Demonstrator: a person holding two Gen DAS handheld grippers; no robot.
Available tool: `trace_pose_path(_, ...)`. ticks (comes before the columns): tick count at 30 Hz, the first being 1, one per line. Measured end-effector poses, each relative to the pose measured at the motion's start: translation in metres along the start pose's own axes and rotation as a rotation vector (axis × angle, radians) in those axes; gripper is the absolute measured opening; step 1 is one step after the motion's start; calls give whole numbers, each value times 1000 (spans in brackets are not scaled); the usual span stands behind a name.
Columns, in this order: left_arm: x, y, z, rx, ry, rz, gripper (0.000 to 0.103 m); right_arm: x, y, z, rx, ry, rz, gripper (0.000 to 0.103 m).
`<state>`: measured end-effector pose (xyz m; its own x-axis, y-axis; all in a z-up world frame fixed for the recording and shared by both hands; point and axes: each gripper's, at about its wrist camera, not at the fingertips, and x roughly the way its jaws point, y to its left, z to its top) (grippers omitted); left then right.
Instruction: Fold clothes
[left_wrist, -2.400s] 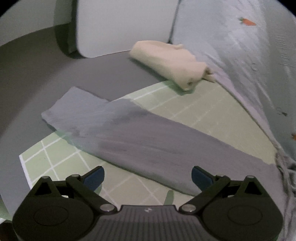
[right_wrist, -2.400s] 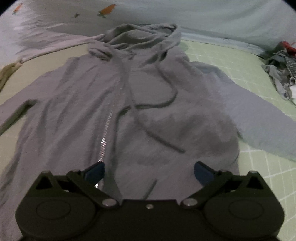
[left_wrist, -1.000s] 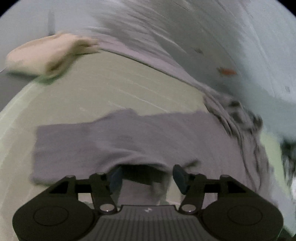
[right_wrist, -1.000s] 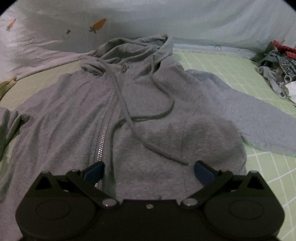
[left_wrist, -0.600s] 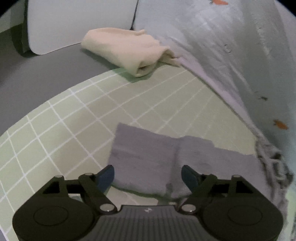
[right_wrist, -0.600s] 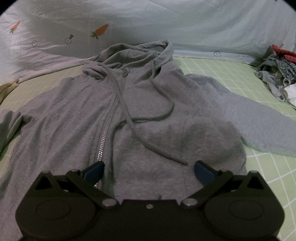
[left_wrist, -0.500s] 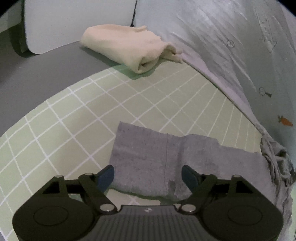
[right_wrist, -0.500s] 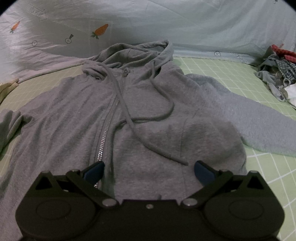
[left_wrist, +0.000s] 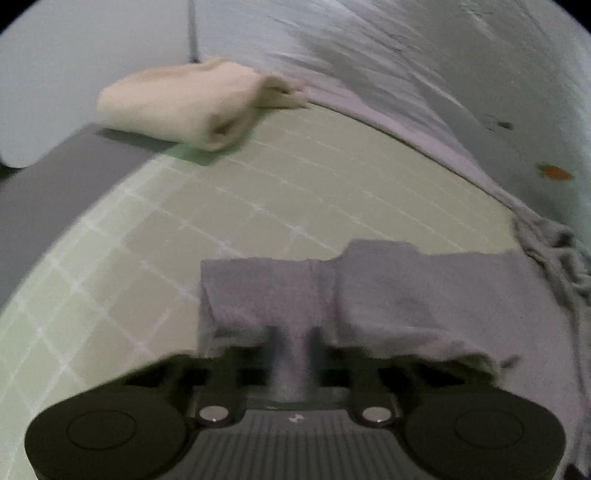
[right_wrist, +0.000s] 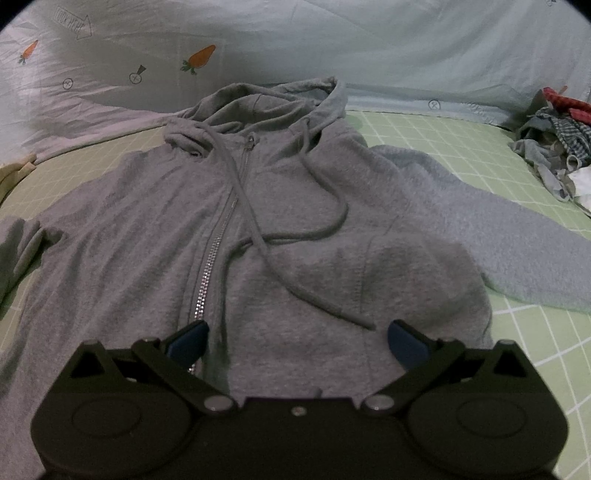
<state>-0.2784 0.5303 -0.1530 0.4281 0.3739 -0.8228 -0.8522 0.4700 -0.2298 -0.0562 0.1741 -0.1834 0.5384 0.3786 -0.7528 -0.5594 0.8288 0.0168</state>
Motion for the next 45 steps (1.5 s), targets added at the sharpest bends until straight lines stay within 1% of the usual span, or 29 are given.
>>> trace_pose_path(1,-1,-6,1,12,-3,-34,0,0,0,0,-1,1,2,103)
trace_pose_path(3,-8,-29,4,88,-27,-102,0,0,-1,1,-3,1,5,103)
trace_pose_path(7,-22,-82,10,157,-53,-299,0,0,-2,0,-3,-6,6,103)
trace_pose_path(9,-34,-116,7,229,-67,-419,0,0,-2,-1,-3,-7,7,103)
trace_pose_path(10,-35,-117,5,229,-69,-416,0,0,-2,-1,-3,-7,9,103)
trace_pose_path(12,-35,-109,3,208,-69,-377,0,0,-2,-1,-5,-6,13,103)
trace_pose_path(13,-35,-105,1,198,-69,-358,5,0,-3,-1,-6,-6,16,103)
trace_pose_path(15,-35,-97,-2,177,-69,-319,9,0,-3,-1,-10,-7,22,103)
trace_pose_path(16,-35,-93,-3,167,-69,-300,21,-1,-3,-2,-12,-10,24,103)
trace_pose_path(17,-35,-89,-4,156,-69,-280,29,-1,-4,-3,-13,-13,25,103)
trace_pose_path(19,-35,-81,-7,136,-69,-242,30,-1,-4,-4,-14,-19,26,103)
trace_pose_path(25,-35,-57,-16,74,-68,-125,30,-1,-3,-6,-19,-28,19,103)
trace_pose_path(28,-27,-30,-13,4,-57,-24,30,-2,-2,-6,-20,-32,17,103)
trace_pose_path(30,-21,-11,-11,-45,-49,46,34,-2,-2,-6,-20,-31,16,103)
trace_pose_path(31,-19,-4,-11,-64,-49,70,41,-2,-2,-6,-21,-30,16,103)
trace_pose_path(32,-17,1,-11,-82,-49,92,52,-3,-2,-6,-21,-29,16,103)
trace_pose_path(33,-15,5,-10,-94,-49,113,59,-3,-2,-6,-21,-28,16,103)
trace_pose_path(34,-13,8,-10,-95,-47,137,73,-3,-2,-6,-21,-28,16,103)
trace_pose_path(35,-11,11,-10,-94,-45,163,80,-3,-2,-6,-21,-29,14,103)
trace_pose_path(38,-4,13,-7,-63,-26,180,82,-3,-1,-7,-20,-31,11,103)
trace_pose_path(39,-3,14,-7,-64,-19,174,83,-3,-1,-7,-19,-31,10,103)
trace_pose_path(40,-3,16,-8,-67,-12,166,87,-3,-1,-7,-19,-32,8,103)
trace_pose_path(42,0,15,-9,-49,-19,159,87,-3,-1,-7,-19,-32,6,103)
trace_pose_path(43,0,14,-11,-31,-24,158,83,-3,-1,-7,-19,-32,5,103)
trace_pose_path(44,1,9,-12,3,-31,154,66,-3,-1,-7,-18,-32,4,103)
trace_pose_path(45,3,3,-13,50,-34,159,58,-3,-1,-7,-17,-35,3,103)
